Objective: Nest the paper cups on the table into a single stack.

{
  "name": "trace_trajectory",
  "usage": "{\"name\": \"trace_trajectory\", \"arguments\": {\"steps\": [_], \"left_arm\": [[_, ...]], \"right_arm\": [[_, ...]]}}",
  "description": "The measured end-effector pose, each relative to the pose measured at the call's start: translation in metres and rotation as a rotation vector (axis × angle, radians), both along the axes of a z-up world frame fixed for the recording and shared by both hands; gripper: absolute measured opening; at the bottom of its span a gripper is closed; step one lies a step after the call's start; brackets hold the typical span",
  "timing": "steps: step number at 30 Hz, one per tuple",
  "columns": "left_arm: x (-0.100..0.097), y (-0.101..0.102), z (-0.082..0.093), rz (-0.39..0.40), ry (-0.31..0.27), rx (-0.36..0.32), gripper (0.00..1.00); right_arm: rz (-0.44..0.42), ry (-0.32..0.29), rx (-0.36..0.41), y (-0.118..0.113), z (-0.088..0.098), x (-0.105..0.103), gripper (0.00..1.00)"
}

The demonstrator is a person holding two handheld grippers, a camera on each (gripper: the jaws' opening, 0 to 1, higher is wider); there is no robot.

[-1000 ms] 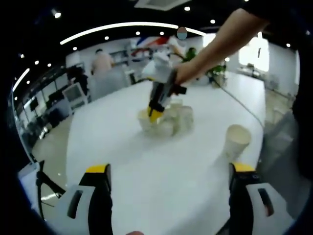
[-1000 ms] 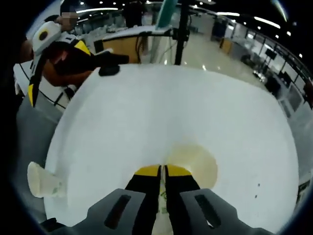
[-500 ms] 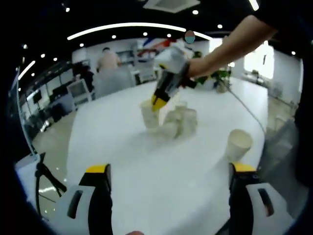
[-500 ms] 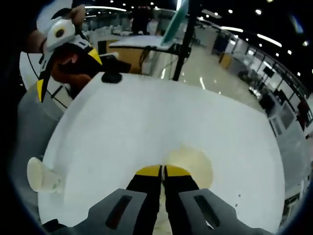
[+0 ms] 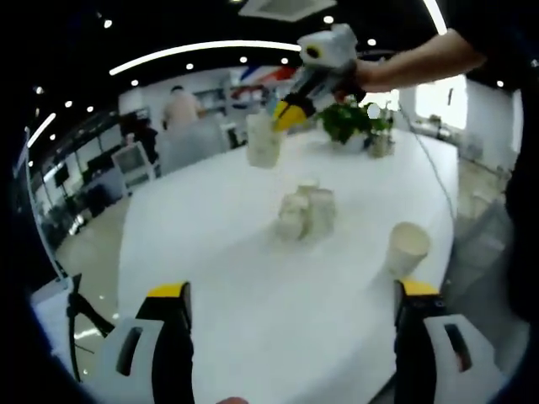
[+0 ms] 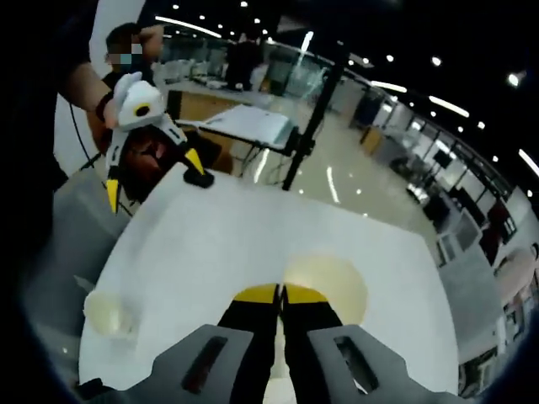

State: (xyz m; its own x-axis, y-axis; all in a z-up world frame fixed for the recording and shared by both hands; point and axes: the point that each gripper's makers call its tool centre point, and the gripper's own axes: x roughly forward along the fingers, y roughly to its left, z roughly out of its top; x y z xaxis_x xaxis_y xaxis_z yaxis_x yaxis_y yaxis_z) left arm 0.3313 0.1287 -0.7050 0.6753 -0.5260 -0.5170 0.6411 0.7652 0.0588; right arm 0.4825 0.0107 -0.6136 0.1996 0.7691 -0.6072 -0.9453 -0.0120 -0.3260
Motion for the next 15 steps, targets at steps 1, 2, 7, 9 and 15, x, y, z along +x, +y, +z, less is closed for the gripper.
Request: {"name": "trace_trajectory", "arguments": {"steps": [1,2,7,9,15], "left_arm": [[0.0,0.0,0.0,-0.001,0.0,0.002,1.0],[-0.001,-0.001,0.001,-0.003,-0.001,0.005,1.0],[-0.005,0.001,0.003,-0.001,-0.015,0.03,1.0],[-0.006,0.002,0.004,0.002,-0.016,0.026,1.0],[-0.011,0.008,-0.002,0.022,-0.006,0.023,1.0]], "right_arm": [[-0.002,0.002,0.006,-0.002,0.005,-0.004,0.0],[-0.001,0.003,0.016,-0.005,0.013,-0.012,0.0],[0.047,-0.007,0.032,-0.013,0.035,-0.061,0.0],[0.07,-0.025,0.035,-0.015,0.044,-0.081,0.0],[0.099,-0.029,0.041,-0.024,0.067,-0.123,0.0]]}}
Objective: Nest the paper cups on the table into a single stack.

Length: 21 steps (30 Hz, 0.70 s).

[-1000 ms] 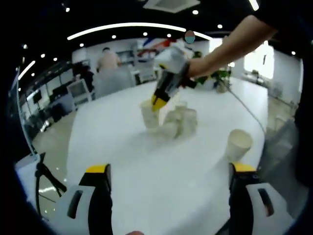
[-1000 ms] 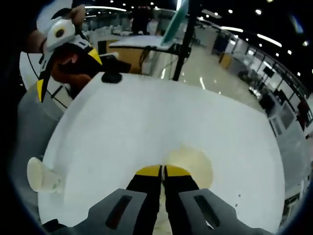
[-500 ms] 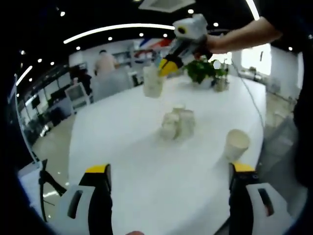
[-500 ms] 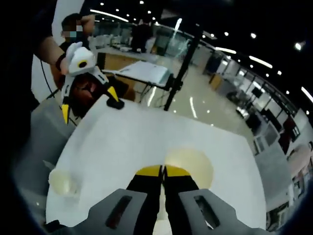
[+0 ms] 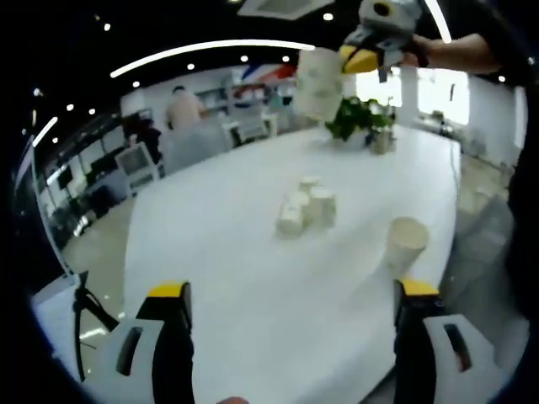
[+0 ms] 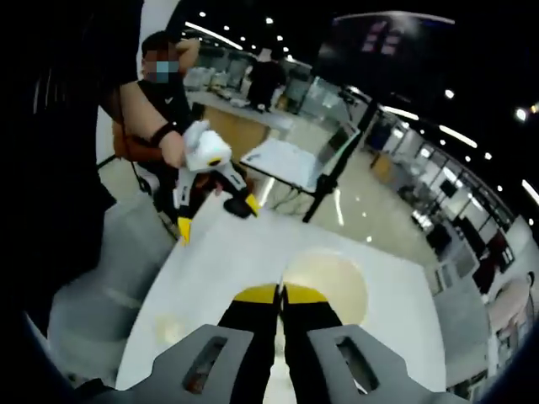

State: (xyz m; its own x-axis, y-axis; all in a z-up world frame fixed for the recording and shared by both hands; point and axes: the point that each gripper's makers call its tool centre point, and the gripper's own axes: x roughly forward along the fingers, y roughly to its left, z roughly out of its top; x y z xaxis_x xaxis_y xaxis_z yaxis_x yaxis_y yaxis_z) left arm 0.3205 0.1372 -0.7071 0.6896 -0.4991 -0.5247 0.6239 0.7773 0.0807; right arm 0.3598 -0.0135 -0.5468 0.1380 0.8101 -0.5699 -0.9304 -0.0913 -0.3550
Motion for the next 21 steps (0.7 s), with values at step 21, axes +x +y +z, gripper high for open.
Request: {"name": "trace_trajectory", "arguments": {"steps": [21], "left_arm": [[-0.006,-0.001,0.001,0.011,0.002,-0.025,0.99]], "right_arm": [[0.113,0.022,-0.197,-0.033,-0.105,-0.089,0.0]]}}
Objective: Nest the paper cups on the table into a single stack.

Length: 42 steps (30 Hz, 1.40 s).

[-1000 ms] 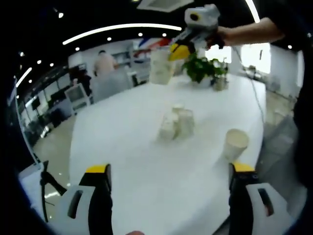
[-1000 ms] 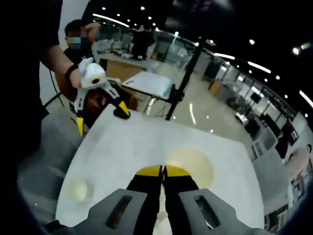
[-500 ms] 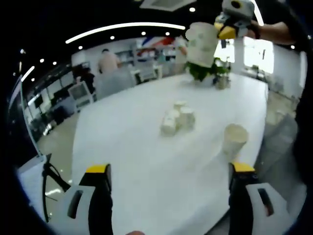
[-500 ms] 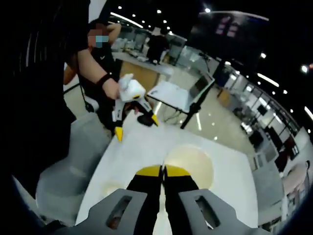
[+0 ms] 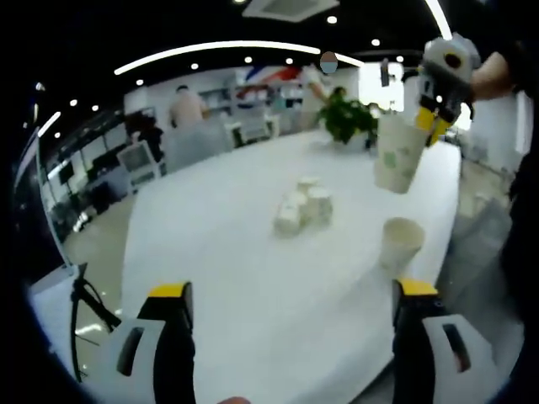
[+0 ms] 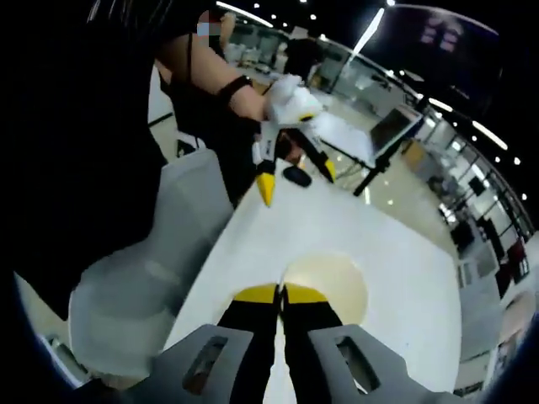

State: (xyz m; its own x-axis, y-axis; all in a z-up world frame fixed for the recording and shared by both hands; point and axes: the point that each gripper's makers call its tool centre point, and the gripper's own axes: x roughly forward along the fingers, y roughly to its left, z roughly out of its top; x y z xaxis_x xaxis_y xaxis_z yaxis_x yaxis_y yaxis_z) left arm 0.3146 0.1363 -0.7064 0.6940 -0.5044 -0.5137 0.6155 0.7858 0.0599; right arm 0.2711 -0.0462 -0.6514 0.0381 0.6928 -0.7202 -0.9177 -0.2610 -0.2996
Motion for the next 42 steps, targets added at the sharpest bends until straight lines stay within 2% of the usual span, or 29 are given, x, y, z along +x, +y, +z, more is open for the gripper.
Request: {"name": "trace_trajectory", "arguments": {"steps": [11,27,37,42], "left_arm": [[-0.003,0.001,0.0,0.008,0.003,-0.007,0.99],[-0.009,0.0,-0.005,0.017,0.02,-0.009,0.98],[-0.011,0.0,-0.01,0.019,0.032,-0.003,0.98],[-0.011,0.001,-0.01,0.023,0.033,-0.009,0.97]], "right_arm": [[-0.028,0.049,-0.041,-0.003,-0.041,-0.01,0.0],[-0.045,0.11,-0.103,-0.006,-0.078,-0.021,0.0],[-0.062,0.152,-0.136,-0.003,-0.098,-0.02,0.0],[-0.053,0.153,-0.159,-0.005,-0.11,-0.02,0.0]]}}
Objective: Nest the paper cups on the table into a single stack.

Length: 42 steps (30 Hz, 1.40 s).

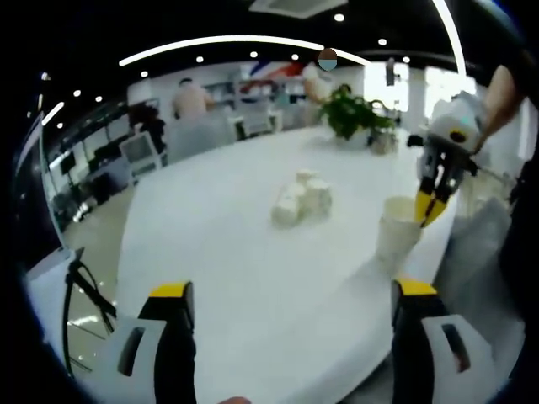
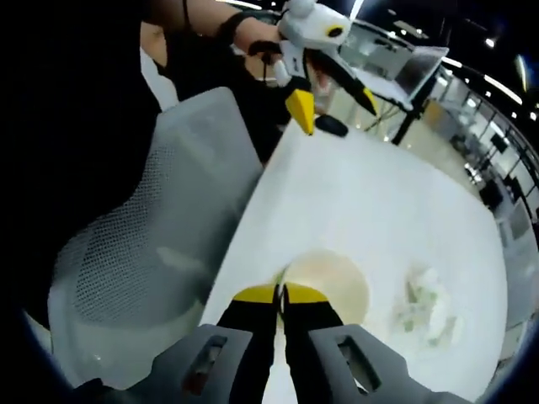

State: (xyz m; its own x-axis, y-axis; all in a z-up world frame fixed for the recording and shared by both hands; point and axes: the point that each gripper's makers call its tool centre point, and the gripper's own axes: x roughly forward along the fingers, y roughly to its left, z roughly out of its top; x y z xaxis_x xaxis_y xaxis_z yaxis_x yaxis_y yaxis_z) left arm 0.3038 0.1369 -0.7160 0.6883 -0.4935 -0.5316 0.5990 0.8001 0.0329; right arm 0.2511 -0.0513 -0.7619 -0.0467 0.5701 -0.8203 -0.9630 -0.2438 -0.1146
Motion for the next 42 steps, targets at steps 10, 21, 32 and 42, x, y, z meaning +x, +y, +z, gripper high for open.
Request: {"name": "trace_trajectory", "arguments": {"steps": [10,21,32,42], "left_arm": [[0.001,0.0,-0.002,-0.003,0.002,0.001,0.97],[-0.001,-0.001,-0.001,0.0,0.006,-0.004,0.97],[-0.001,-0.005,0.0,-0.01,0.005,0.0,0.97],[0.001,-0.003,0.001,-0.005,0.001,-0.006,0.97]], "right_arm": [[-0.022,-0.003,0.009,0.0,0.002,0.003,0.09],[-0.045,0.005,0.033,-0.005,0.007,0.0,0.15],[-0.12,-0.06,0.109,-0.012,0.024,0.013,0.28],[-0.356,-0.107,0.271,-0.025,0.05,0.053,0.32]]}}
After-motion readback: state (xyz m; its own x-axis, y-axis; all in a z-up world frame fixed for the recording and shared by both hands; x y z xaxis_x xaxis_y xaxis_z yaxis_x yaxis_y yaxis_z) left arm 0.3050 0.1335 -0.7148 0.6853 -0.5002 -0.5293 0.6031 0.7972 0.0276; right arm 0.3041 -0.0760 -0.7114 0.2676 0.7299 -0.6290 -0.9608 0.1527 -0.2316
